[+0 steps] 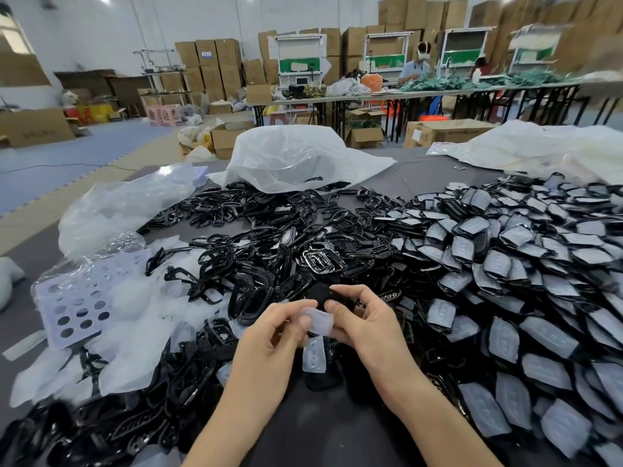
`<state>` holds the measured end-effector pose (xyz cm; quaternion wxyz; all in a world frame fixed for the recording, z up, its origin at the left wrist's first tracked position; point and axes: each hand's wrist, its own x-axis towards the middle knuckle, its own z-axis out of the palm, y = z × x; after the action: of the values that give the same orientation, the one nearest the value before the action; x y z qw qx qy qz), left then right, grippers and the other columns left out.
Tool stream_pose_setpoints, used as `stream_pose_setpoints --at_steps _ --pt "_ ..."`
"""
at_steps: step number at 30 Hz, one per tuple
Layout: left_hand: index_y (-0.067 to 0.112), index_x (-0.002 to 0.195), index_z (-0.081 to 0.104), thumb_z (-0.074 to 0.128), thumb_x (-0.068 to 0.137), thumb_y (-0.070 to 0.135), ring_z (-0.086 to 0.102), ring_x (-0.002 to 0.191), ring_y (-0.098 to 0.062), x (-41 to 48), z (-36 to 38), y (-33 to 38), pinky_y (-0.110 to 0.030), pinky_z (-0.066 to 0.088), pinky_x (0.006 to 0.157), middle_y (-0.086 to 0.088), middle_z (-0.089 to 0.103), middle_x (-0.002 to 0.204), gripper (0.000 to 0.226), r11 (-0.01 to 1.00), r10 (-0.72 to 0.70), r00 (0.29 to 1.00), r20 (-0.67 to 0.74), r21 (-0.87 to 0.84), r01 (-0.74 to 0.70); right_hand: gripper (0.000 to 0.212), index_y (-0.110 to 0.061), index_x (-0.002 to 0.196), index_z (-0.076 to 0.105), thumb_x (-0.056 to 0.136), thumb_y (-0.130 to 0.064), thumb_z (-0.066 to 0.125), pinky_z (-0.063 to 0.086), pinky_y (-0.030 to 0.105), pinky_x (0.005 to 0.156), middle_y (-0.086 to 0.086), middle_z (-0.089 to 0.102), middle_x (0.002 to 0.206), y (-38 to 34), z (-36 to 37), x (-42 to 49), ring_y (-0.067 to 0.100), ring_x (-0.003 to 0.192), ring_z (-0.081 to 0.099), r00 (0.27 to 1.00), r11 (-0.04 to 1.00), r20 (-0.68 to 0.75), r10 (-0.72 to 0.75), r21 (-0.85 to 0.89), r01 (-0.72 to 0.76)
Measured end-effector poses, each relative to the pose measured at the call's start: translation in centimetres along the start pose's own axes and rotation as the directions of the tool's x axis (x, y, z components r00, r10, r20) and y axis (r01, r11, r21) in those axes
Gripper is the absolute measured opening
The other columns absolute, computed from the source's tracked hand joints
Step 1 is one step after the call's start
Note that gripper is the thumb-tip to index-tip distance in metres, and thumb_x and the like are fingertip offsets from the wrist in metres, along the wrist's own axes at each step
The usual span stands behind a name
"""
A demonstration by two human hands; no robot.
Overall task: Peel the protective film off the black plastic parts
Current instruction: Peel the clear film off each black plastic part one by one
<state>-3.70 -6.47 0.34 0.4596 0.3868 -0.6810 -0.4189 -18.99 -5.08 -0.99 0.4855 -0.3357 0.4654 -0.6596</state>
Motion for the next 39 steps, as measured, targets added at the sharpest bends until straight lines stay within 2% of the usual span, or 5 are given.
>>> stream_pose_setpoints --at_steps 7,13,21,32,39 --pt "0.035 0.086 0.068 0.070 0.090 0.027 0.068 0.085 -0.014 0.4 -0.2 -0.9 -0.030 0.053 0.073 0.004 0.071 0.089 0.008 0.995 -0.099 0.980 -0.172 -0.044 0.092 0.014 -0.019 0.103 0.069 0.090 -0.016 0.074 0.060 0.024 0.075 0.007 0.078 0.086 0.0 0.5 -0.6 0.021 0.084 0.076 0.992 0.987 0.130 -0.007 -0.159 0.027" --pt "0.023 0.087 0.068 0.071 0.088 0.020 0.068 0.068 -0.013 0.8 -0.2 -1.1 -0.015 0.051 0.061 -0.005 0.073 0.077 0.005 0.970 -0.153 0.977 -0.148 -0.213 0.119 0.014 -0.011 0.106 0.069 0.092 -0.008 0.070 0.059 0.024 0.074 0.012 0.078 0.088 0.0 0.9 -0.6 0.025 0.081 0.076 0.981 0.995 0.190 -0.030 -0.083 0.047" --pt "0.018 0.104 0.064 0.072 0.074 0.027 0.067 0.069 -0.015 1.1 0.0 -1.4 -0.021 0.055 0.065 -0.002 0.072 0.082 0.032 0.903 -0.219 0.971 -0.099 -0.398 0.163 0.020 -0.011 0.109 0.069 0.089 -0.010 0.071 0.057 0.019 0.069 0.010 0.078 0.089 -0.4 1.2 -0.8 0.019 0.076 0.075 0.978 0.998 0.204 -0.040 -0.038 0.049" --pt "0.024 0.097 0.069 0.059 0.096 0.008 0.069 0.079 -0.010 0.4 -0.5 0.0 -0.015 0.052 0.072 0.001 0.073 0.085 0.019 0.995 -0.066 0.996 -0.058 -0.075 0.061 0.015 -0.013 0.104 0.075 0.095 -0.009 0.065 0.057 0.022 0.068 0.012 0.077 0.088 -0.6 0.8 -1.0 0.018 0.075 0.071 0.982 0.996 0.178 -0.061 -0.061 0.073" --pt "0.014 0.094 0.067 0.066 0.091 0.008 0.066 0.067 -0.010 0.6 -0.6 0.3 -0.012 0.049 0.062 -0.002 0.071 0.075 0.006 0.984 -0.108 0.991 -0.079 -0.152 0.095 0.021 -0.005 0.111 0.073 0.101 -0.007 0.055 0.055 0.024 0.071 0.017 0.074 0.099 -0.7 0.8 -0.8 0.019 0.075 0.066 0.974 0.999 0.226 -0.002 0.041 -0.007"
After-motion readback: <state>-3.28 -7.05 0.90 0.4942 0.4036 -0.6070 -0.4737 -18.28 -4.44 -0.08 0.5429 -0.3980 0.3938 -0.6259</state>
